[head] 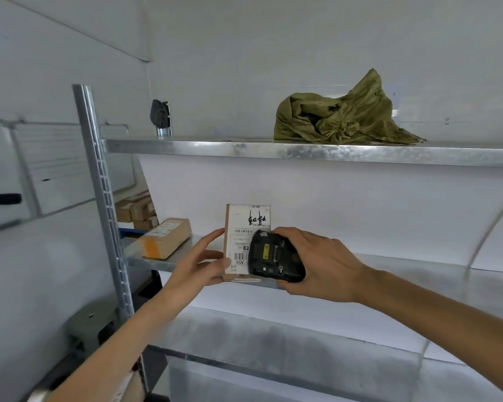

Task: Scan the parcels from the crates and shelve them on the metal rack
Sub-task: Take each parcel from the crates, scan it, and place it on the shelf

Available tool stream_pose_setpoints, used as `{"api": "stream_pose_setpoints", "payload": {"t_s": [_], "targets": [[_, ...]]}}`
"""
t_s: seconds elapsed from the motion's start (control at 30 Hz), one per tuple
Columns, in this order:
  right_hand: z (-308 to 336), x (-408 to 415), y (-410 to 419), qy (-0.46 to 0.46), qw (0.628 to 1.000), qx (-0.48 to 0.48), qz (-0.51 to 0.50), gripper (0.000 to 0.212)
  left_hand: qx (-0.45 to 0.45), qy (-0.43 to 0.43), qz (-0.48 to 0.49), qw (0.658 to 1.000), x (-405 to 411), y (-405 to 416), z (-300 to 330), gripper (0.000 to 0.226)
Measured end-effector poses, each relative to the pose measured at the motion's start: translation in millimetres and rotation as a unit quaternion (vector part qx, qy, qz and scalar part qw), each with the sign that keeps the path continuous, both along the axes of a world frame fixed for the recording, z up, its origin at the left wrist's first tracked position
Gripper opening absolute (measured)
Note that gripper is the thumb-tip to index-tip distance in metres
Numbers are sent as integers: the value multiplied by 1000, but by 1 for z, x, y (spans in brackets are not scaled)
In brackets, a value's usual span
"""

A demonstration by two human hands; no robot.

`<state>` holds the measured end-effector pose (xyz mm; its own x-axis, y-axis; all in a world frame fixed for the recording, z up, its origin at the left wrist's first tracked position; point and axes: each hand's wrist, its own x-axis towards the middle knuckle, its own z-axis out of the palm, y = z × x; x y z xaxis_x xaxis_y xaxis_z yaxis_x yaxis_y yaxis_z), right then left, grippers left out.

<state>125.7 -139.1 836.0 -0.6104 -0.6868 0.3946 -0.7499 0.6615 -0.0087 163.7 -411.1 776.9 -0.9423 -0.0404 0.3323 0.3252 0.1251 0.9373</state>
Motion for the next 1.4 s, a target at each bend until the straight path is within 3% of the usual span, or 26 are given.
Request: {"api": "stream_pose_setpoints", "payload": {"t_s": [0.27, 0.4, 0.63, 0.8, 1.03, 1.4], "targets": [[-29, -60, -79, -23, 1000, -15, 16, 90, -54, -32, 1, 998, -30, -72, -20, 76], [-40, -101, -111, -55, 998, -30, 15, 88, -120, -41, 32, 991, -63, -98, -27, 74], [-62, -165, -157, -146, 988, -40, 31, 102, -133, -40, 58, 989, -127, -136, -53, 86], [-83, -201, -188, -173, 985, 4, 19, 86, -136, -72, 62, 986, -156, -166, -75, 80], [-101, -228, -226, -184, 983, 22, 13, 85, -159, -89, 55, 982, -180, -202, -80, 71], [-115, -243, -271, -182, 982, -45, -28, 69, -99, -97, 66, 988, -201, -238, -87, 55]]}}
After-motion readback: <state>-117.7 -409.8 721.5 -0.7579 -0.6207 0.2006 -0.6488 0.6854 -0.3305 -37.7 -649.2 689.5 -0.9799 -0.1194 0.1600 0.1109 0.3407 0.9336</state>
